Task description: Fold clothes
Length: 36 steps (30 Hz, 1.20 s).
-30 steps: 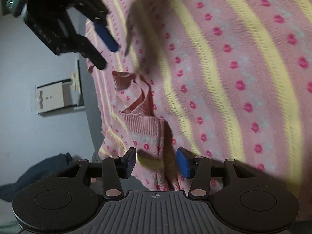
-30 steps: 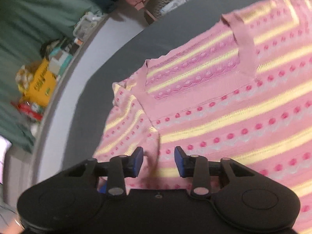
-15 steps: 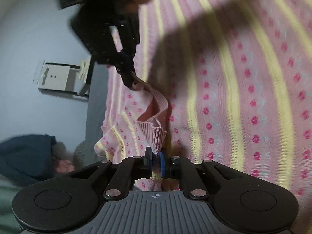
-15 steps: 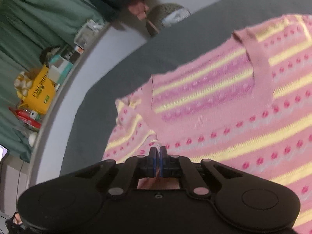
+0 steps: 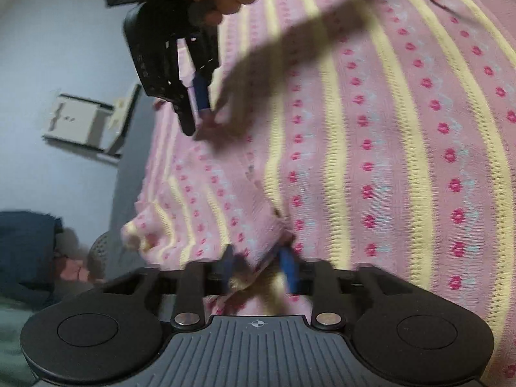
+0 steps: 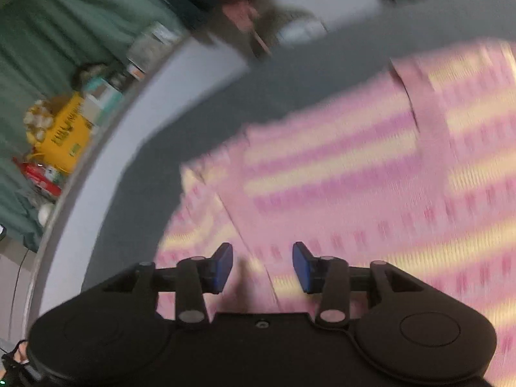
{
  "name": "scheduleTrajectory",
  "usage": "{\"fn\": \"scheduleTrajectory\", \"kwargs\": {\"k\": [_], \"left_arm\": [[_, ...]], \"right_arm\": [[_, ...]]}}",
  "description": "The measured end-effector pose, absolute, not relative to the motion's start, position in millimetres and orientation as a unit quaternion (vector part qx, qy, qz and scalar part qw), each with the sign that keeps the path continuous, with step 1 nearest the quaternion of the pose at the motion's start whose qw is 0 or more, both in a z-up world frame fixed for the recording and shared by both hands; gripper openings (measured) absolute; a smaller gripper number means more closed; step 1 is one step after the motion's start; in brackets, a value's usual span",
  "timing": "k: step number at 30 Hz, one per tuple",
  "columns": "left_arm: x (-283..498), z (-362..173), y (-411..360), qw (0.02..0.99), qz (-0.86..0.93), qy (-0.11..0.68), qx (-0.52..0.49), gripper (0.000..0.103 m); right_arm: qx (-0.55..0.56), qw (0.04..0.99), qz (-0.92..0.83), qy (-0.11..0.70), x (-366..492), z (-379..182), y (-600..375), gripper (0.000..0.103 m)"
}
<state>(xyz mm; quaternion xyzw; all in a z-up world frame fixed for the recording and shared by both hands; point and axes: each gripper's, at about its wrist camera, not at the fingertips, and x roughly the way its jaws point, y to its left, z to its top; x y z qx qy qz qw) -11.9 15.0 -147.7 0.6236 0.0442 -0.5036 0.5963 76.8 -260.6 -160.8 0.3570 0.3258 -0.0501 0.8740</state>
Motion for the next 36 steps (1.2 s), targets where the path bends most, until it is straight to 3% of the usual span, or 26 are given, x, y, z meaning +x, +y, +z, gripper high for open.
{"fn": "scheduleTrajectory", "kwargs": {"k": [1, 3, 9, 11, 13, 16, 21, 25, 27, 30, 32, 34, 36], "left_arm": [[-8, -145, 17, 0.610, -0.498, 0.041, 0.615, 0.075], [2, -138, 18, 0.632, -0.492, 0.035, 0.598, 0.097], [14, -132, 24, 0.645, -0.499, 0.049, 0.577, 0.097], [18, -130, 22, 0.650, -0.509, 0.052, 0.563, 0.097], [25, -128, 18, 0.653, -0.526, 0.068, 0.541, 0.097], [45, -127, 9, 0.663, -0.552, 0.122, 0.491, 0.097], [78, -141, 5, 0.668, -0.582, 0.261, 0.384, 0.097], [90, -148, 14, 0.686, -0.580, 0.290, 0.330, 0.097], [87, -151, 16, 0.690, -0.576, 0.289, 0.329, 0.098], [81, -154, 18, 0.697, -0.570, 0.286, 0.327, 0.100], [77, -156, 18, 0.700, -0.567, 0.281, 0.330, 0.101], [74, -152, 19, 0.701, -0.564, 0.280, 0.336, 0.101], [71, -144, 21, 0.699, -0.561, 0.280, 0.344, 0.101]], "right_arm": [[0.351, 0.880, -0.038, 0.317, 89, -152, -260, 0.042], [0.345, 0.887, -0.012, 0.308, 120, -138, -256, 0.042], [0.292, 0.881, 0.000, 0.373, 222, -132, -230, 0.039], [0.267, 0.878, -0.002, 0.397, 243, -135, -222, 0.030], [0.240, 0.881, 0.004, 0.409, 258, -137, -212, 0.027], [0.227, 0.880, 0.019, 0.417, 272, -143, -204, 0.010], [0.230, 0.891, -0.002, 0.392, 292, -146, -195, 0.009], [0.255, 0.889, -0.027, 0.380, 302, -159, -195, 0.009], [0.276, 0.879, -0.041, 0.386, 303, -169, -199, 0.012], [0.311, 0.872, -0.027, 0.378, 293, -173, -210, 0.028], [0.314, 0.879, -0.022, 0.357, 278, -165, -222, 0.052], [0.310, 0.895, -0.019, 0.321, 249, -147, -247, 0.062], [0.313, 0.901, -0.009, 0.302, 210, -132, -278, 0.064]]}}
